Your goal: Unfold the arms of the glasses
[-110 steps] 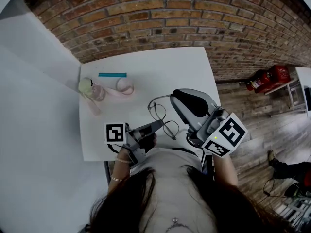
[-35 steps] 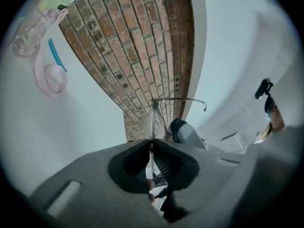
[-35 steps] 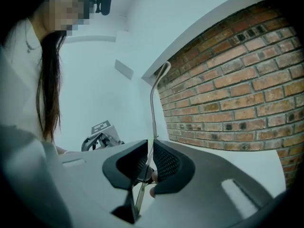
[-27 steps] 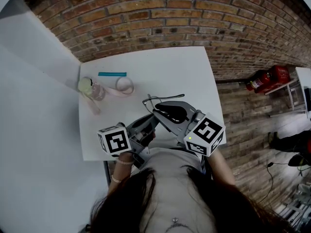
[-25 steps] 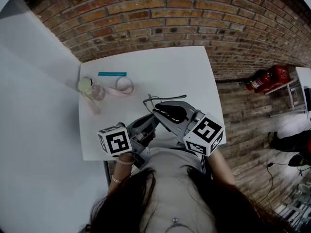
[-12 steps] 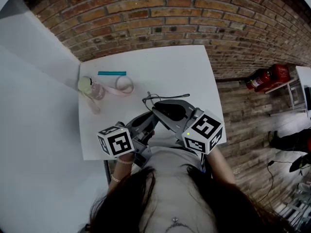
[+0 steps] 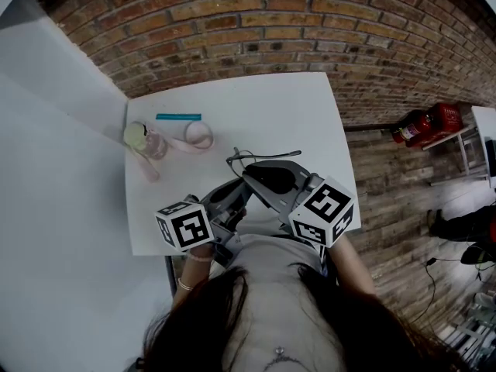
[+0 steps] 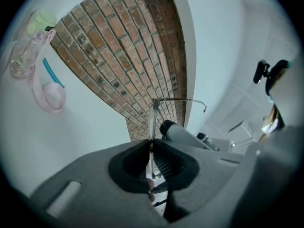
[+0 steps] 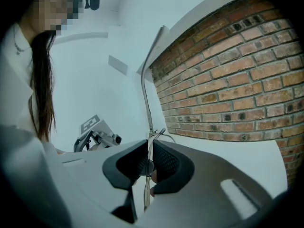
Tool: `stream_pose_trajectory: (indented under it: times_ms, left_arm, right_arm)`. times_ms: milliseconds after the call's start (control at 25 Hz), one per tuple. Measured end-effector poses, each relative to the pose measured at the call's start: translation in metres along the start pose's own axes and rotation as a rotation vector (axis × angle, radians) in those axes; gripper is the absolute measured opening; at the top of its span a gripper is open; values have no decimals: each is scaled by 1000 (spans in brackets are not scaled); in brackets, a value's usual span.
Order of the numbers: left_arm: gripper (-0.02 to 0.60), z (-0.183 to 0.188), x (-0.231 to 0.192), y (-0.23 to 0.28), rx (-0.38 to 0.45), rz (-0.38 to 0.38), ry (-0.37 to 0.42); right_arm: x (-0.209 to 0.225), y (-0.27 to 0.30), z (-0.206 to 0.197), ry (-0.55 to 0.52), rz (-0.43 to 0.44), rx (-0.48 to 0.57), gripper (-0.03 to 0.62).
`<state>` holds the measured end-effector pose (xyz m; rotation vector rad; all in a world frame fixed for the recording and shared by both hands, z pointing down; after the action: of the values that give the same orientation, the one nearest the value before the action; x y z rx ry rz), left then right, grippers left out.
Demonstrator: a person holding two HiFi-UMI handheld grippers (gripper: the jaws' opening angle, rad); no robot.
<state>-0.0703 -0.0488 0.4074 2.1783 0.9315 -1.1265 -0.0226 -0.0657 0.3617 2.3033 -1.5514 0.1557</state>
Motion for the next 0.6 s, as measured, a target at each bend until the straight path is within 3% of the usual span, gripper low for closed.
stream_pose_trajectory:
  times_ms: [600]
  left_arm:
    - [21, -2, -10, -4, 25, 3, -117]
  right_arm:
    - [0, -6, 8, -27, -18, 33, 37]
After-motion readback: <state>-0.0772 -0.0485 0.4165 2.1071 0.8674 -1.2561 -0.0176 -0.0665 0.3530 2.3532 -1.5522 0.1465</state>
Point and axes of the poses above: the fingertips, and each gripper's own axes: y forward along the fingers, x to its right, z out of its top, the point moved 4 cm from there along -y, backward along the fingers, and after that the axes turned 1 degree about x, right-handed, at the moved point
